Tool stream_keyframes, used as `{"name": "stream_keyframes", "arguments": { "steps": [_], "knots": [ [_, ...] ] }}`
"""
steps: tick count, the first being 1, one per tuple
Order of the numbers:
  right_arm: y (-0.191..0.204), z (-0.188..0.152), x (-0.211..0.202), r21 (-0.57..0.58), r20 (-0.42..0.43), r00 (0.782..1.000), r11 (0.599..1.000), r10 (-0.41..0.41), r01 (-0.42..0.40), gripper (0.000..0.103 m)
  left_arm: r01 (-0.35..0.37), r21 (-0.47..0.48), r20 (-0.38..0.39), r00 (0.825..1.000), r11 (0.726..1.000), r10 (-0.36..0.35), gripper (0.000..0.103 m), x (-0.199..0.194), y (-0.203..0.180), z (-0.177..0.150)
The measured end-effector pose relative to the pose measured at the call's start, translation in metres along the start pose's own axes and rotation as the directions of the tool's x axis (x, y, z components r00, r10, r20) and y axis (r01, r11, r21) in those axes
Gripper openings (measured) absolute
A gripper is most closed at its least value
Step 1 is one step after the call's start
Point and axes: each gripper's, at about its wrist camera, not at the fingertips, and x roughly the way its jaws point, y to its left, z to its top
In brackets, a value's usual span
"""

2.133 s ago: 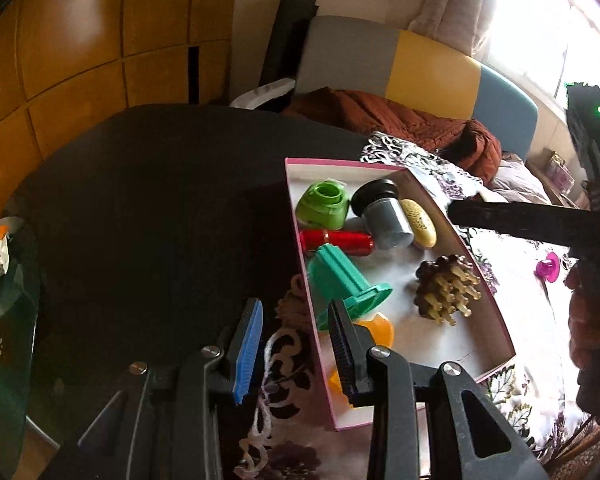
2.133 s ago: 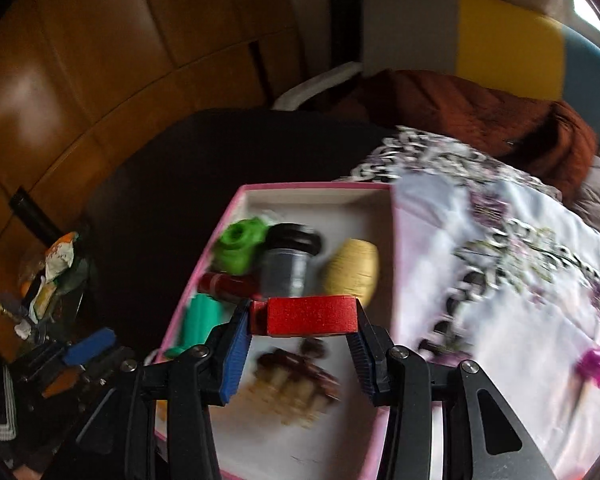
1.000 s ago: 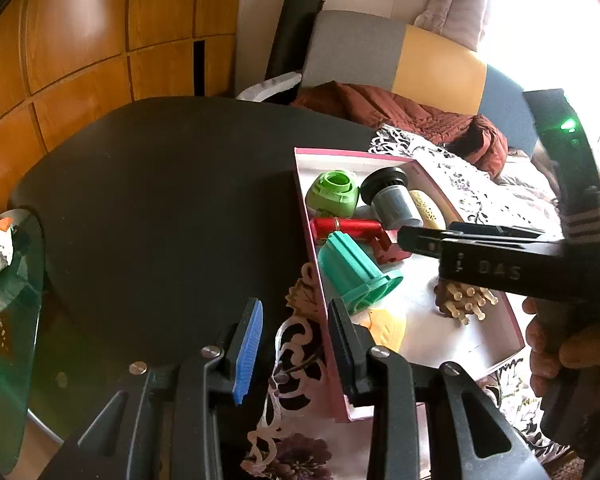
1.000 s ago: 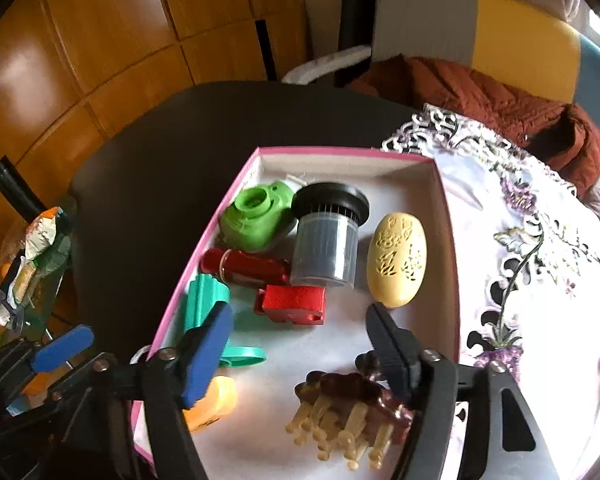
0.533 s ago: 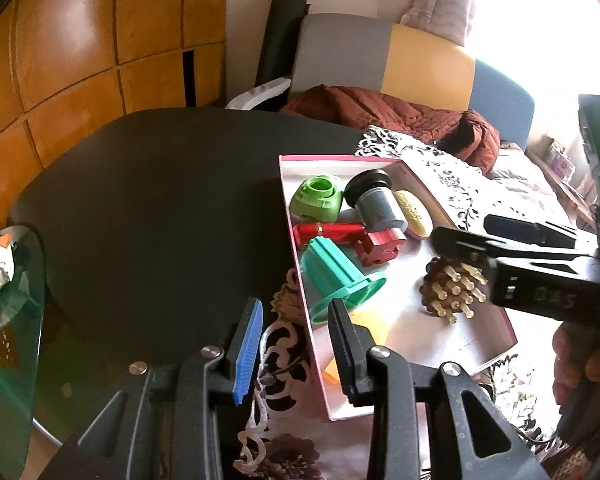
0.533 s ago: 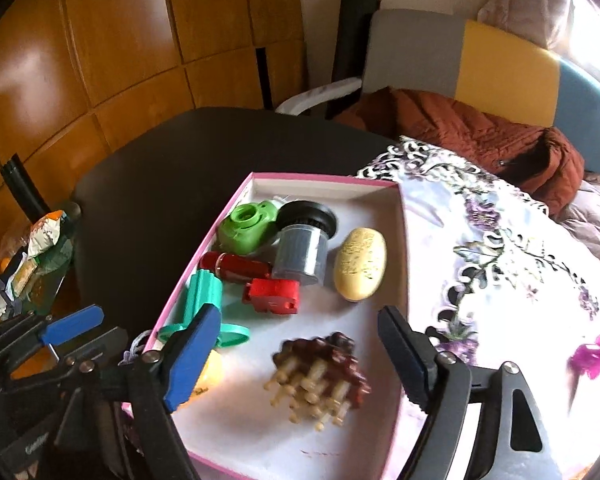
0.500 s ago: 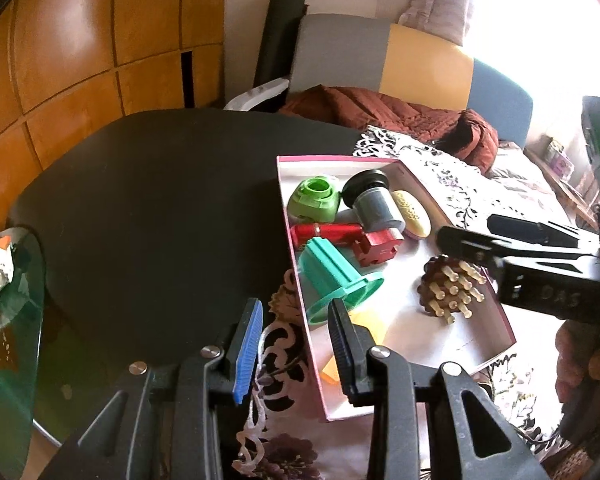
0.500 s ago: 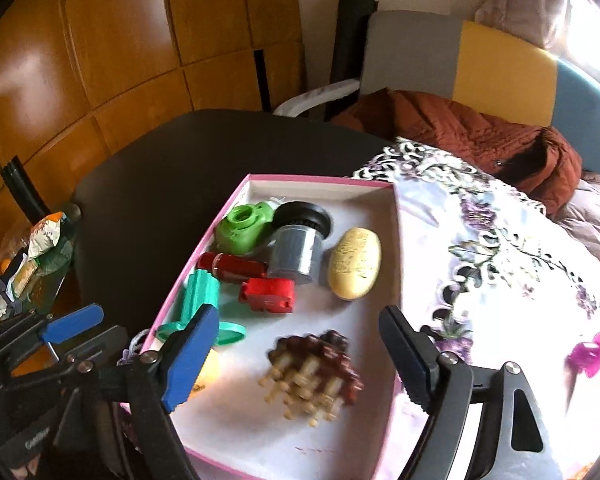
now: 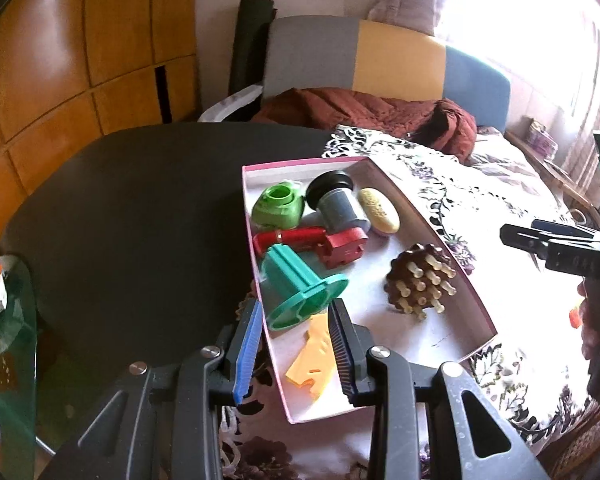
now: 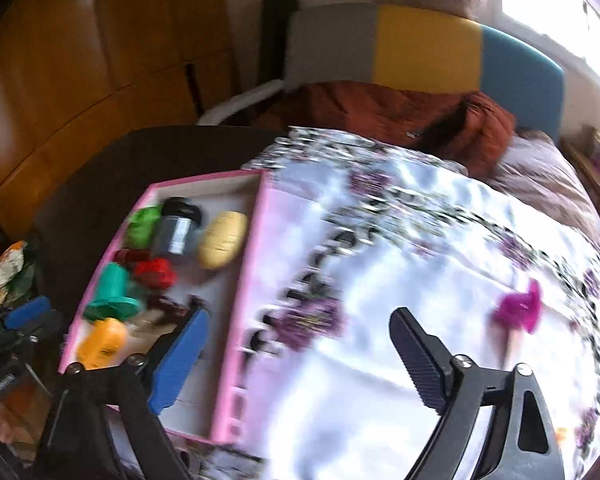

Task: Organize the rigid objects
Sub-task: 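Move both tools back over the magenta cup and orange cubes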

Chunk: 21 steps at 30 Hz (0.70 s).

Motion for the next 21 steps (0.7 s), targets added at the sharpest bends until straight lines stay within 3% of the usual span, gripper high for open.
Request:
{"name": "stream_keyframes", "arguments": {
  "steps": [4, 10, 15, 17, 21],
  "knots": [
    [-0.056, -0.006, -0.008, 0.084, -0.029, 0.995, 0.991, -0.099, 0.101, 0.097, 0.006, 0.013, -0.002, 1.0, 1.0, -0.006, 0.034, 0.001, -0.004, 0.003],
    [-0.146, -0.024, -0.025, 0.247, -0.088, 0.967, 0.935, -0.238, 0.253, 0.098, 0.012, 0.027, 0.004, 1.0, 1.0, -0.012, 0.034, 0.001, -0.012, 0.008],
    [-0.206, -0.049, -0.034, 0.407, -0.138, 0.937, 0.845, -0.32, 0.348, 0.098, 0.021, 0.048, 0.007, 1.0, 0.999, -0.022, 0.034, 0.0, -0.022, 0.017],
    [-0.224, -0.057, -0.036, 0.502, -0.159, 0.934, 0.788, -0.319, 0.355, 0.098, 0.029, 0.055, 0.014, 0.999, 0.998, -0.029, 0.034, -0.001, -0.028, 0.024],
    [-0.246, -0.065, -0.042, 0.6, -0.16, 0.935, 0.721, -0.316, 0.347, 0.098, 0.053, 0.069, 0.03, 0.998, 0.996, -0.055, 0.034, -0.005, -0.043, 0.034]
  ]
}}
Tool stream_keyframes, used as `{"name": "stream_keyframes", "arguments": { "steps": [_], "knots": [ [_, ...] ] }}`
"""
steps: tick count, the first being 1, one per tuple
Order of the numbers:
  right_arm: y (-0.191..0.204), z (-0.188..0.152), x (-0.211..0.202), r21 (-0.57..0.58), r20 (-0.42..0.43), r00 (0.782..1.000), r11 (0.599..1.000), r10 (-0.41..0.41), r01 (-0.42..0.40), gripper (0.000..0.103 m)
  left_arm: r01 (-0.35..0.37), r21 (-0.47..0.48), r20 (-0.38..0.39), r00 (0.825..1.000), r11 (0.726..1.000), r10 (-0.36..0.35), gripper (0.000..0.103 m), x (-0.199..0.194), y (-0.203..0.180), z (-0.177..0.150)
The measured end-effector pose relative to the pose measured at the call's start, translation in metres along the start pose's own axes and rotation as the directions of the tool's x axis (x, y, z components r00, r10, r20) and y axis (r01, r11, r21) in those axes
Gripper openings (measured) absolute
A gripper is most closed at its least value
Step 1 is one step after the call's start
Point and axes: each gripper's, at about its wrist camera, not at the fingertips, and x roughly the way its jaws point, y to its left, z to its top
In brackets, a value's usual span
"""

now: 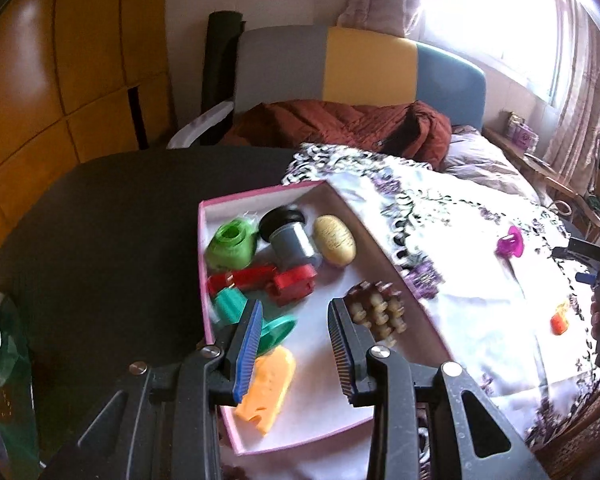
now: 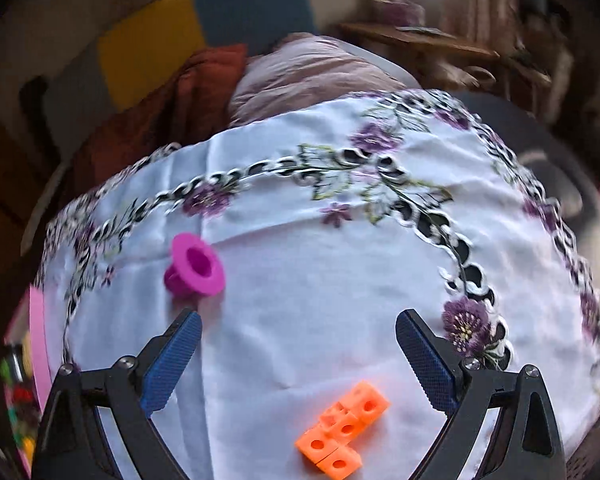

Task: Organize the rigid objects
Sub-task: 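Move both tools back over the magenta cup and orange cubes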

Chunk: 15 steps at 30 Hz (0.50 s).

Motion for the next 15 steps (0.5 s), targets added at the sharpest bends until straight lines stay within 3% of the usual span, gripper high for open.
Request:
{"name": "stream_keyframes", "arguments": {
  "steps": [6, 15],
  "knots": [
    [-0.015, 0.001, 0.0, 0.092, 0.002, 1.0, 0.995, -0.031, 0.031, 0.098, 0.095, 0.071, -0.027, 0.995, 0.993, -0.094, 0.034, 0.013, -0.043, 0.016],
    [-0.043, 0.004, -0.007, 0.233, 0.026, 0.999, 0.972, -0.04, 0.033, 0.099, 0.294, 0.175, -0.135, 0.953, 0.94, -0.272, 0.034, 0.045, -0.134, 0.03]
  ]
}}
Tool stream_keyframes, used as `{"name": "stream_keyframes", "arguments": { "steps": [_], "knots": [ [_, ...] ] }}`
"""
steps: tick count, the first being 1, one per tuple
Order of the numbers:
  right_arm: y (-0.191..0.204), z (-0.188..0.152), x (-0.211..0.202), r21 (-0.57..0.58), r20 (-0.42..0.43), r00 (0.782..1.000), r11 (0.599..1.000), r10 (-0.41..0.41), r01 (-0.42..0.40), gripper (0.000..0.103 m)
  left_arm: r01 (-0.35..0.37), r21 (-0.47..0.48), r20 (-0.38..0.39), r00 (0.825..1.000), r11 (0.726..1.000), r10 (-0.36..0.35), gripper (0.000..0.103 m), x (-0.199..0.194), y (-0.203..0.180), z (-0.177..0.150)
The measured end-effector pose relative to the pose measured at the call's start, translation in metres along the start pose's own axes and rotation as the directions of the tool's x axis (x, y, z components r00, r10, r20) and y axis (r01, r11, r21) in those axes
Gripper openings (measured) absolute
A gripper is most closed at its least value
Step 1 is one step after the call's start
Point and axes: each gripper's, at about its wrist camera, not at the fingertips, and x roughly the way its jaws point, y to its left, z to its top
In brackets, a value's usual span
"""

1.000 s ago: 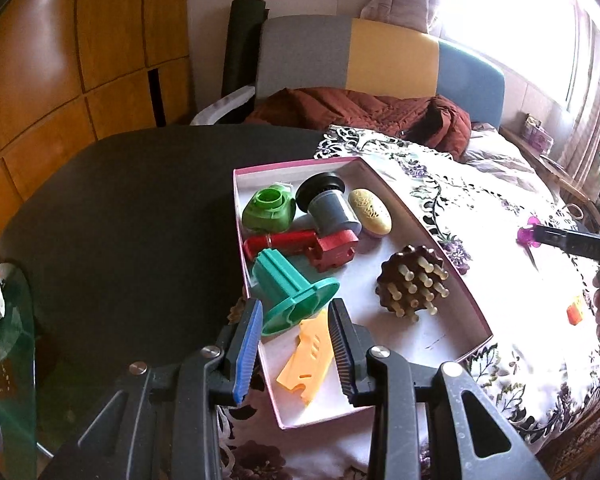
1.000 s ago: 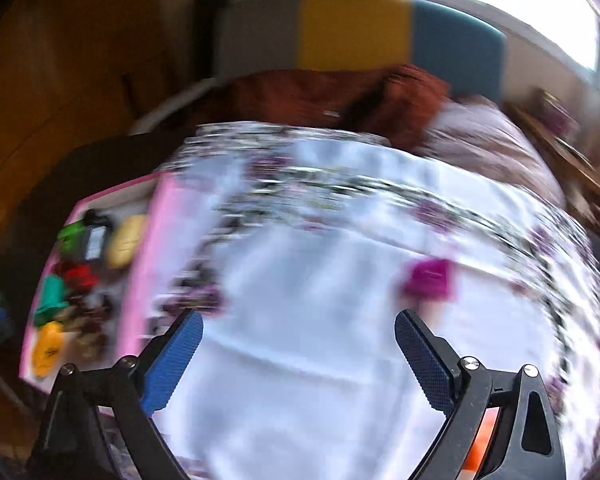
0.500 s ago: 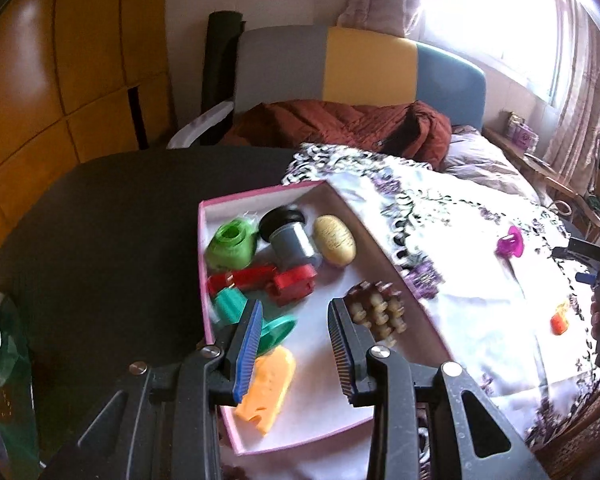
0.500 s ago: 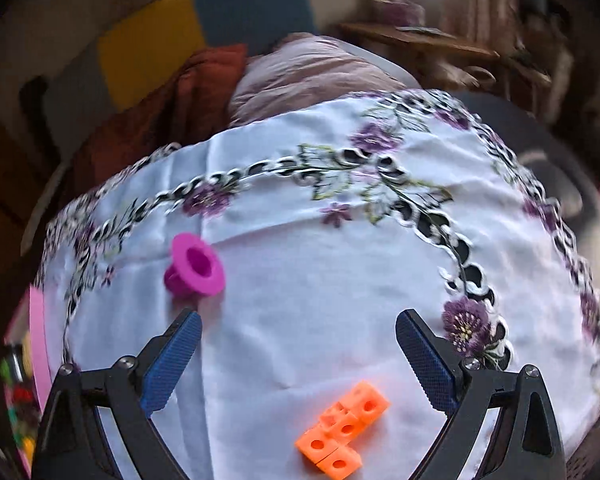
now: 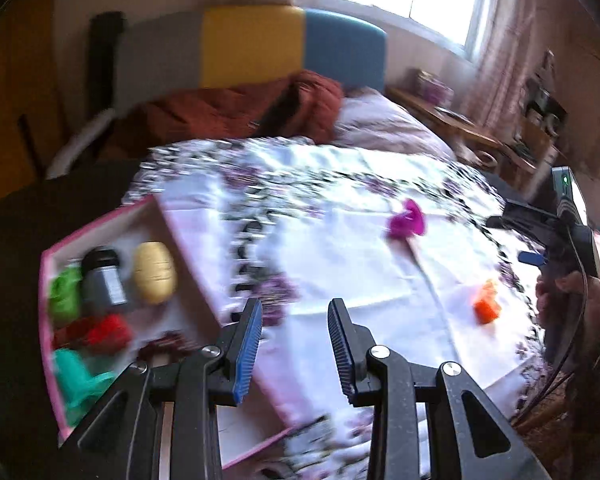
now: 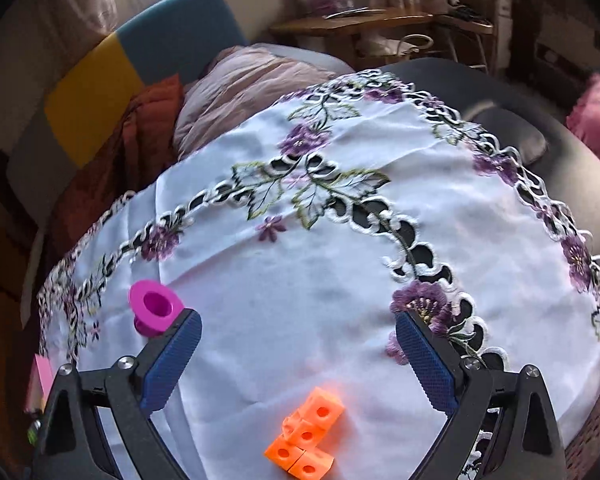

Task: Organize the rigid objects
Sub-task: 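Move both tools back over the magenta cup and orange cubes, then grasp the magenta cup with the left tool and lift it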

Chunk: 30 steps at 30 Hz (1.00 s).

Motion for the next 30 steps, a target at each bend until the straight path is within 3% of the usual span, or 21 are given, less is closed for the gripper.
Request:
{"name": "stream_keyframes", "arguments": {
  "steps": [8, 10, 12, 21, 27, 30],
  "knots": [
    [-0.01, 0.003, -0.003, 0.058, 0.009, 1.0, 0.998, 0.022, -0.023, 0.101, 0.092, 0.134, -0.087, 0.993, 0.987, -0.08, 0.046, 0.063, -0.062, 0.028],
    [-0.01, 0.003, -0.003, 0.059, 0.012, 0.999, 0.998, 0.034, -0.034, 0.101, 0.097, 0.228, -0.122, 0.99, 0.969, -0.07, 0.057, 0.085, -0.081, 0.031],
    [-0.01, 0.004, -0.003, 0.063, 0.008, 0.999, 0.997, 0.043, -0.043, 0.101, 0.119, 0.291, -0.166, 0.983, 0.949, -0.073, 0.057, 0.108, -0.094, 0.037],
    [-0.011, 0.006, 0.002, 0.083, -0.02, 0.996, 0.992, 0.092, -0.09, 0.101, 0.166, 0.4, -0.196, 0.976, 0.901, -0.093, 0.059, 0.161, -0.117, 0.07],
    [-0.012, 0.006, 0.005, 0.098, -0.036, 0.992, 0.989, 0.117, -0.113, 0.101, 0.207, 0.508, -0.214, 0.971, 0.836, -0.11, 0.077, 0.187, -0.136, 0.082],
    [-0.014, 0.006, 0.005, 0.112, -0.038, 0.991, 0.986, 0.125, -0.12, 0.101, 0.213, 0.55, -0.205, 0.972, 0.807, -0.116, 0.079, 0.194, -0.146, 0.085]
  ]
}}
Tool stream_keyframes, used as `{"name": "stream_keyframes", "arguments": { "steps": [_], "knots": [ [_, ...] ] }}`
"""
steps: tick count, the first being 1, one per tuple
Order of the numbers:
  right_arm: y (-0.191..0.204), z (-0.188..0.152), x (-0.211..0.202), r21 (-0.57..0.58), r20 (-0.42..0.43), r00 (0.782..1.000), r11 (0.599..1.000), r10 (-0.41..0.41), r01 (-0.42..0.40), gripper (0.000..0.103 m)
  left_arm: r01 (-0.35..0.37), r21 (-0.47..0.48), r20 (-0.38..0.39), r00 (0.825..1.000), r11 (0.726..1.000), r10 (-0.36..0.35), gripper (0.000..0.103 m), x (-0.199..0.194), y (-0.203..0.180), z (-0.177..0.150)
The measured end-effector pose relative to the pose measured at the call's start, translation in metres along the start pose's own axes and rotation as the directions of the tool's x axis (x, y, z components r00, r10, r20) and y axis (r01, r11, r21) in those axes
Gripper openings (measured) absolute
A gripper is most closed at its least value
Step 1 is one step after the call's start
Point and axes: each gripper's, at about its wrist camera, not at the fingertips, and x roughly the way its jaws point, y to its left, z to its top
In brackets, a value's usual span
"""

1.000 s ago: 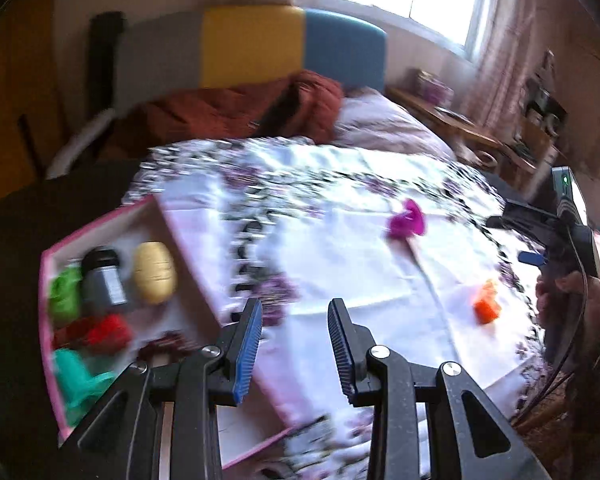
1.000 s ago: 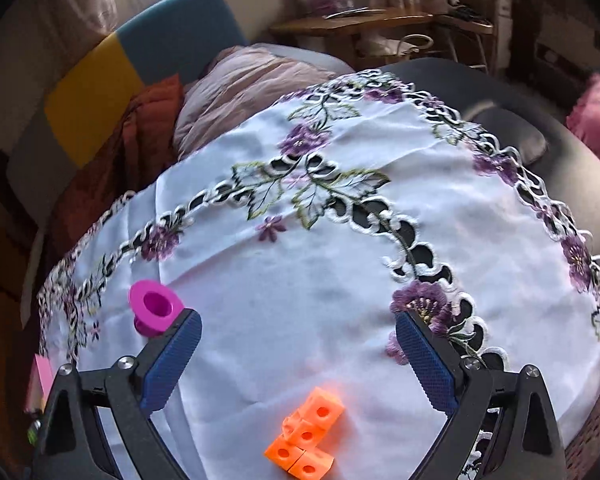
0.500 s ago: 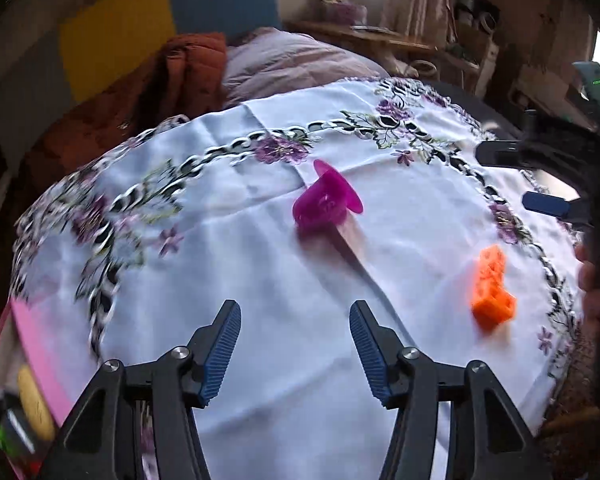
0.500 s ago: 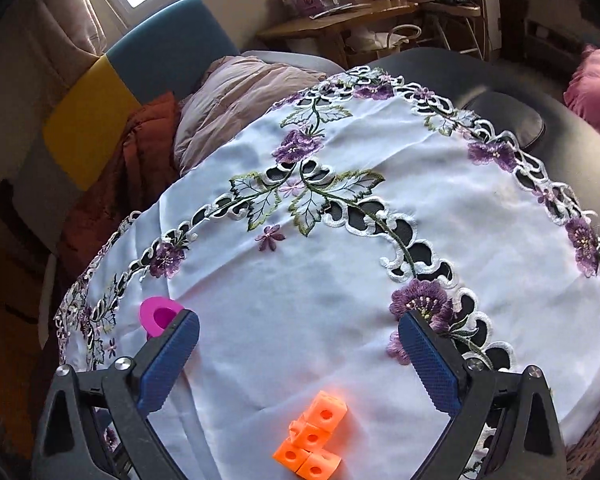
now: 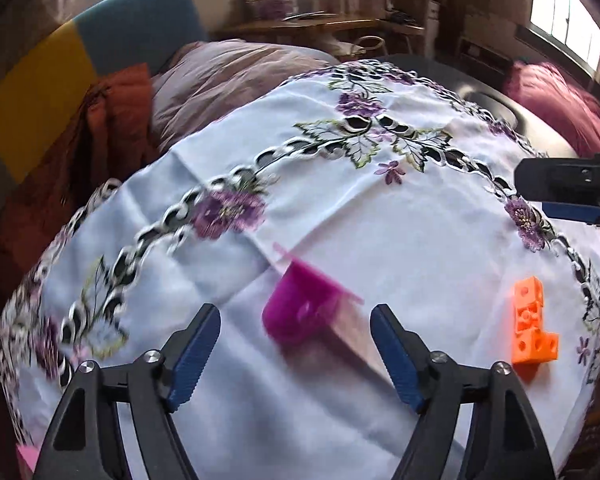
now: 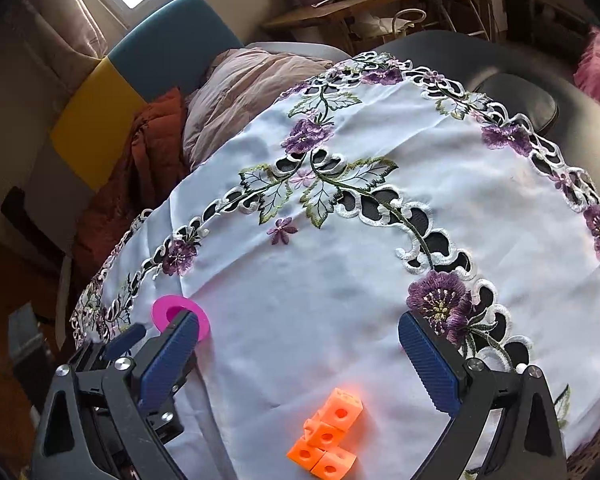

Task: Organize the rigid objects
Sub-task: 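Grasp the magenta cup with the left tool and lift it, then grasp the orange cube cluster with the right tool and lift it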

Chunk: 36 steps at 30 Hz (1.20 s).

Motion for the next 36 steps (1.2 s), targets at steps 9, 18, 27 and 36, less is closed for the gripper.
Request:
{"name": "stream_keyframes", "arguments": {
  "steps": [9, 18, 27, 36],
  "knots": [
    [-0.001, -0.001, 0.005, 0.002, -0.018, 1.0, 1.0, -0.007, 0.007, 0.101, 0.045, -0.048, -0.003, 0.999, 0.998, -0.045, 0.056, 0.014, -0.004, -0.003],
    [0.0, -0.001, 0.006, -0.009, -0.023, 1.0, 1.0, -0.019, 0.019, 0.101, 0.032, -0.297, 0.003, 0.999, 0.954, -0.033, 0.056, -0.032, -0.004, -0.056],
    [-0.003, -0.004, 0.015, 0.0, -0.081, 0.997, 1.0, -0.019, 0.019, 0.101, -0.028, -0.388, 0.036, 0.998, 0.921, 0.045, 0.056, -0.094, -0.027, -0.118],
    [0.014, -0.017, 0.022, -0.121, -0.192, 0.98, 0.992, -0.052, 0.029, 0.101, -0.03, -0.394, 0.026, 0.999, 0.919, 0.043, 0.056, -0.104, -0.046, -0.16]
  ]
}}
